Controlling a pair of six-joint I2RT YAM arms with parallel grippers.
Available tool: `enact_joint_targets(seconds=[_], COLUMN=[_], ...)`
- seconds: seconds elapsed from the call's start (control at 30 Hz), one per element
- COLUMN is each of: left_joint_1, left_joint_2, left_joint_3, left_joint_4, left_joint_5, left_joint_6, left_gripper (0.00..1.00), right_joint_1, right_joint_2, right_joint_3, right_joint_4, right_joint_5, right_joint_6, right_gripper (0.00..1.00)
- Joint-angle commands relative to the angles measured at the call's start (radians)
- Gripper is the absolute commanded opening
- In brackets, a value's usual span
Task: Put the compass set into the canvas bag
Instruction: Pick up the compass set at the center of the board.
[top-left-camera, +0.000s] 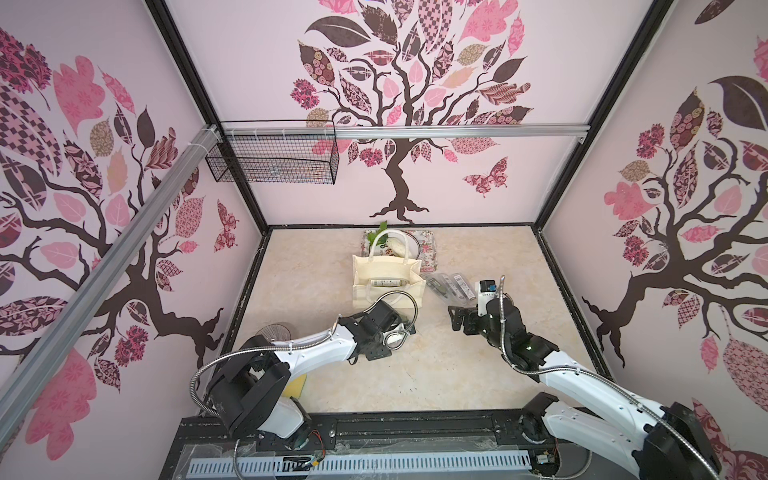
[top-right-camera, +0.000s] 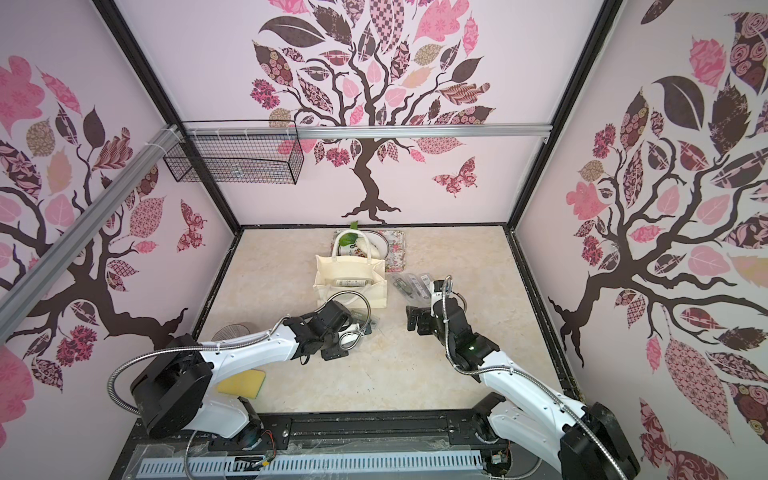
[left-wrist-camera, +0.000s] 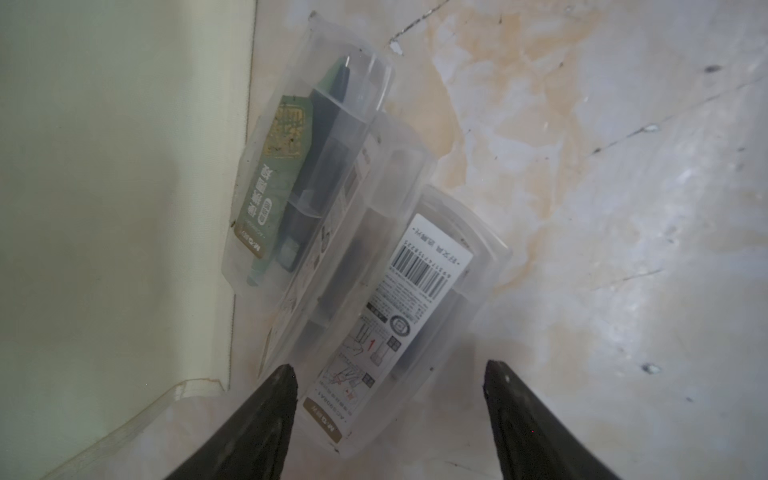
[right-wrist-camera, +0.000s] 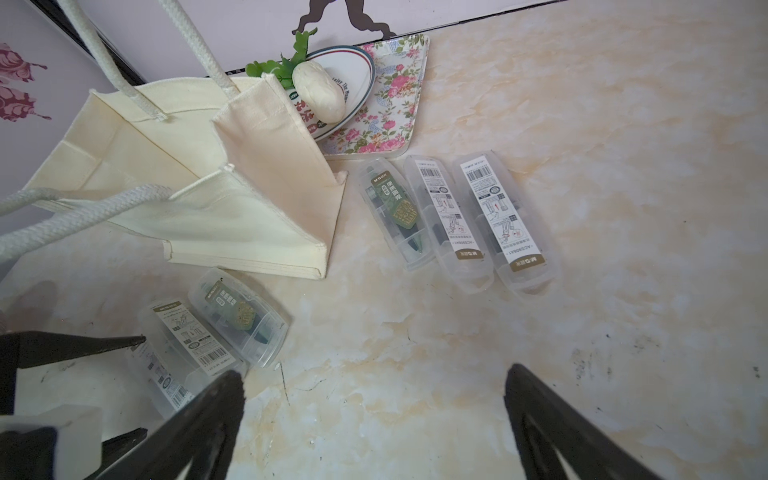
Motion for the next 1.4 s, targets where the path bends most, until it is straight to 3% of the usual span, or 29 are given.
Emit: enact_joint_targets(seconds=[0.0, 0.23, 0.63, 0.87, 1.27, 1.37], left_joint_1=[0.019, 0.024, 0.024, 0.024, 0.019, 0.019], left_joint_2=[0.003, 0.063, 0.164, 0.206, 0.196, 0.163], left_joint_3=[0.084, 0.144, 0.19, 0.222, 0.231, 0.23], left_joint_4=[0.007, -0.017, -0.019, -0.026, -0.07, -0.069], left_joint_5=[0.048, 0.047, -0.001, 0.002, 0.015, 0.024], left_joint_6=[0.082, 0.128, 0.178, 0.195, 0.187, 0.179], left_gripper=[0.74, 0.65, 0.59, 0.47, 0.18, 0.17], right_joint_1=[0.004, 0.004, 0.004, 0.003, 0.004, 0.004], right_joint_2=[-0.011, 0.003, 0.022, 0.026, 0.024, 0.025], right_joint_3=[-0.005, -0.013, -0.018, -0.018, -0.021, -0.022], right_joint_4=[0.02, 0.033, 0.049, 0.052, 0.059, 0.06], right_joint_5=[-0.007, -0.009, -0.025, -0.029, -0.034, -0.033], right_joint_6=[0.006, 0.008, 0.023, 0.03, 0.04, 0.042], right_gripper=[1.0, 1.0, 1.0, 1.0, 1.0, 1.0])
